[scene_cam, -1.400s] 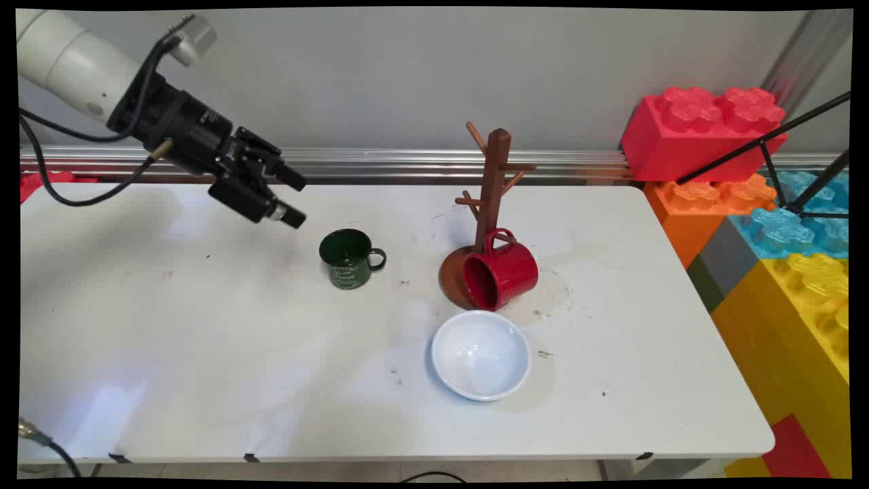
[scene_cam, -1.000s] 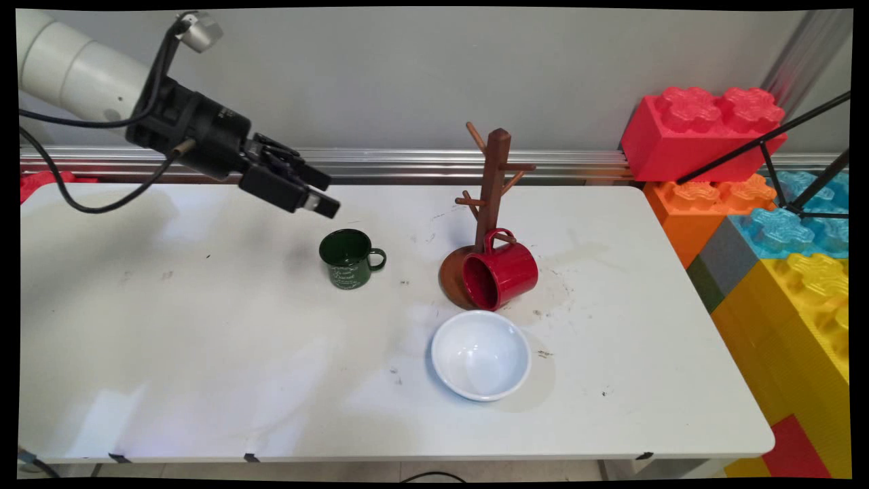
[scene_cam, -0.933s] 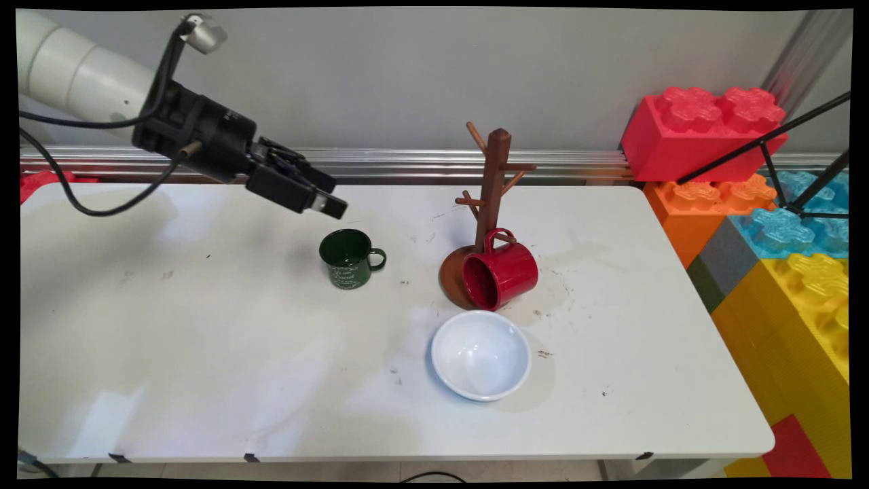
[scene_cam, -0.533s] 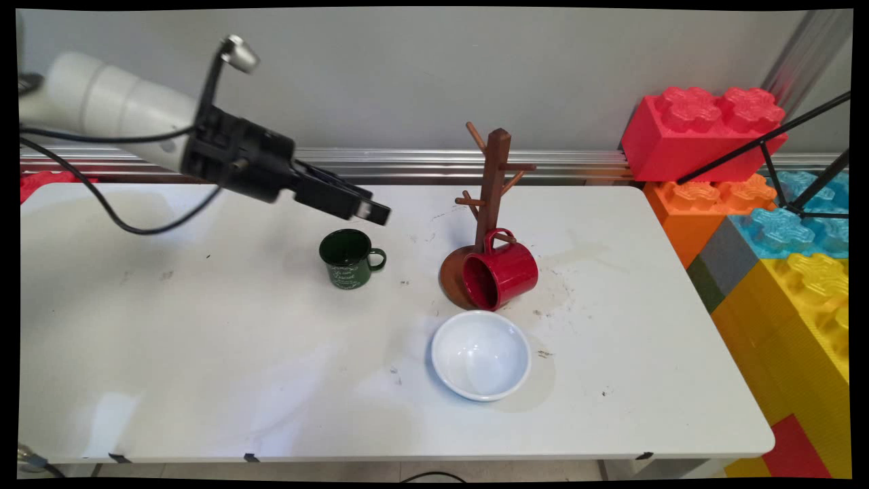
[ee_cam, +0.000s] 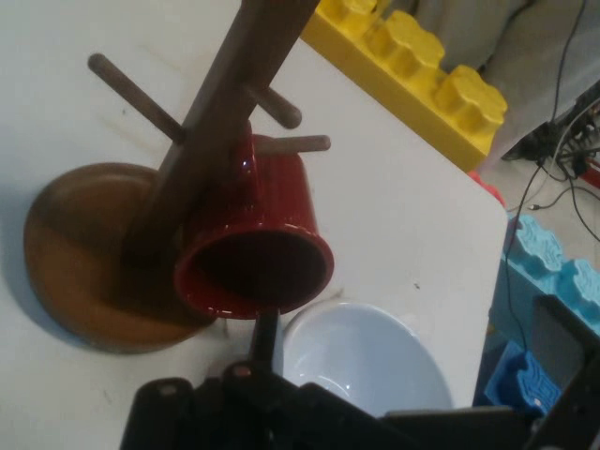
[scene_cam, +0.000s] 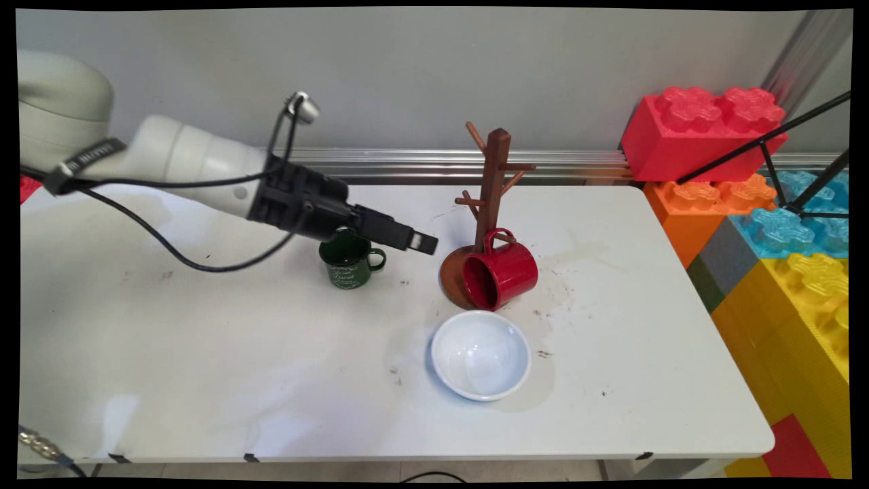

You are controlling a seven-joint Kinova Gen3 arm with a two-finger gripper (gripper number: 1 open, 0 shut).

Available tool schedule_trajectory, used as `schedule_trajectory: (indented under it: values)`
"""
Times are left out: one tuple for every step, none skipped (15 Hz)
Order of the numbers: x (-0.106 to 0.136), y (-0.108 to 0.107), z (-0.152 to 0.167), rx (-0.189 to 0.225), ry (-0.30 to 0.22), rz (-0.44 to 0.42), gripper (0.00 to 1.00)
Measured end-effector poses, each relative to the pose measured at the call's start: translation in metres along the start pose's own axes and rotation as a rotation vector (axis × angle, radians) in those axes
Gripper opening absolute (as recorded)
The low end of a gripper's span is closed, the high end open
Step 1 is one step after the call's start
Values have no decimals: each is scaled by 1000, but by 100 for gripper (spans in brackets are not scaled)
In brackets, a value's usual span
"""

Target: Pick up the red mug from the rack

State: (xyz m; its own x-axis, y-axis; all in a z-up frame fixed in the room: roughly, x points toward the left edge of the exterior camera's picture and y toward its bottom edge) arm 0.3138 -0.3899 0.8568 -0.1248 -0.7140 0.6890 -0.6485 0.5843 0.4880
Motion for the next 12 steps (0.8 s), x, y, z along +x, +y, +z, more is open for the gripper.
schedule_trajectory:
  values:
    - [-2,0,7,4,1,-11,100]
    - [-5,-1,14,10,3,-25,100]
    - [-7,-2,20,17,5,-36,100]
    - [-8,-2,24,21,5,-43,100]
    - [-10,-3,31,28,6,-57,100]
    - [-13,-3,36,32,3,-68,100]
    - [-15,-2,41,37,-2,-78,100]
    - [-18,-1,47,39,-8,-89,100]
    - [-21,0,52,42,-12,-99,100]
    - [-23,1,57,45,-17,-111,100]
    - [-26,3,61,48,-20,-123,100]
    - [-28,3,65,53,-22,-134,100]
